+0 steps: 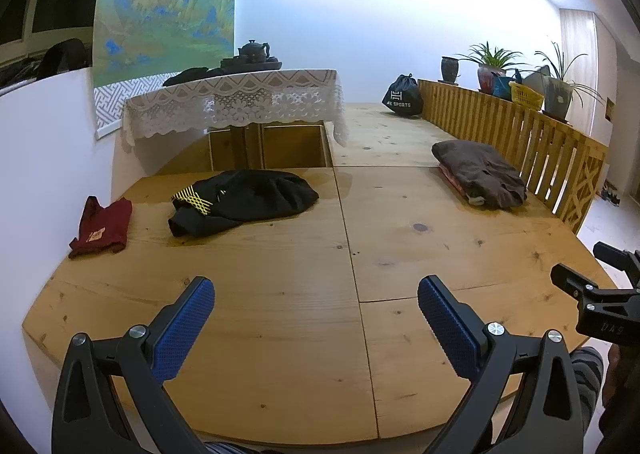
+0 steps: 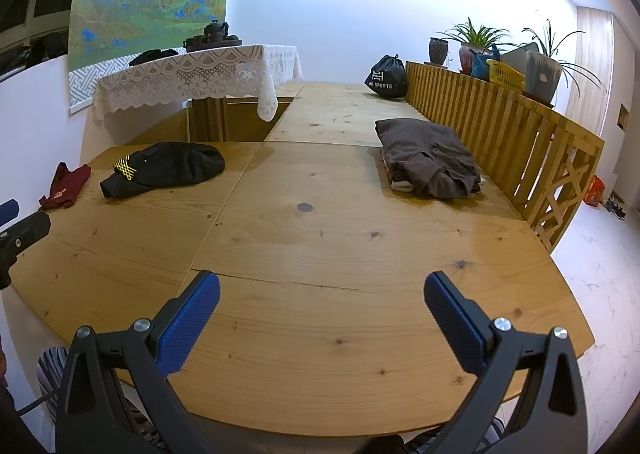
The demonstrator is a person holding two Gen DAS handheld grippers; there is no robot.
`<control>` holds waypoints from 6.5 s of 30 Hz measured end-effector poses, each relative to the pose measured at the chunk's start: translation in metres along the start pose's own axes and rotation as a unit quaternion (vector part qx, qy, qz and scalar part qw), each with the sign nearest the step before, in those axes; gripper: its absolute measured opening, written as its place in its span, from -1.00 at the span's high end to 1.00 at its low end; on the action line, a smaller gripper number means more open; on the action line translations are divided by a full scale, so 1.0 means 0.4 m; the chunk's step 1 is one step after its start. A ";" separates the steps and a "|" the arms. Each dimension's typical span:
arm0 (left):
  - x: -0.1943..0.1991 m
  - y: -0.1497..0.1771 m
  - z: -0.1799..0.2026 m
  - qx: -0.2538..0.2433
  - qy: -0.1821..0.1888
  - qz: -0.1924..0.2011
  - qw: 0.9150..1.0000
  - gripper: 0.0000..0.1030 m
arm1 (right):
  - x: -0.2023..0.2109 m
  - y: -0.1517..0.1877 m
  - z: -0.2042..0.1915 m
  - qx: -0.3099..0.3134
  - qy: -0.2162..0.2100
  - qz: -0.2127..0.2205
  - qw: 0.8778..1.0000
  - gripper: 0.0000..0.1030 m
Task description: Fold clothes
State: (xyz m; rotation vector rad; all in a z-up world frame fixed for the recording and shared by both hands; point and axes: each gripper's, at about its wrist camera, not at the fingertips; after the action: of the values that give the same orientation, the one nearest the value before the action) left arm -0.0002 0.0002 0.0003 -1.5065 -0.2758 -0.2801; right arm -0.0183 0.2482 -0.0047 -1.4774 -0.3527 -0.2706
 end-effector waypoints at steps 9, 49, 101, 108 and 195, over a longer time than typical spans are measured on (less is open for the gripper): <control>-0.005 -0.015 0.014 -0.024 -0.004 -0.007 1.000 -0.99 | -0.006 0.002 -0.002 0.001 0.001 -0.003 1.000 -1.00; -0.025 0.007 0.022 -0.029 0.000 -0.010 1.000 -0.99 | -0.037 0.003 -0.013 0.005 -0.005 -0.015 1.000 -1.00; -0.478 -0.161 -0.398 -0.037 -0.076 -0.057 0.995 -0.99 | -0.690 -0.323 -0.323 0.058 -0.129 -0.077 0.987 -1.00; -0.643 -0.139 -0.446 -0.036 -0.081 -0.107 0.990 -0.99 | -0.882 -0.300 -0.417 0.069 -0.138 -0.114 0.981 -1.00; -0.473 0.054 -0.246 -0.082 0.132 -0.233 0.960 0.29 | -0.541 -0.128 0.018 0.100 -0.020 -0.136 0.985 -0.15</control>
State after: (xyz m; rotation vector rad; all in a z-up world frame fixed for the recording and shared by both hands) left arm -0.1696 -0.0952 -0.0904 -1.5335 -0.3993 -0.8911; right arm -0.2376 0.2433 -0.0421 -1.2375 -0.5983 -0.4121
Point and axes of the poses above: each gripper's, at about its wrist camera, not at the fingertips, and x roughly against the way its jaws point, z to its right, y to its underside, and after that the axes turned 12 degrees about z, right-handed
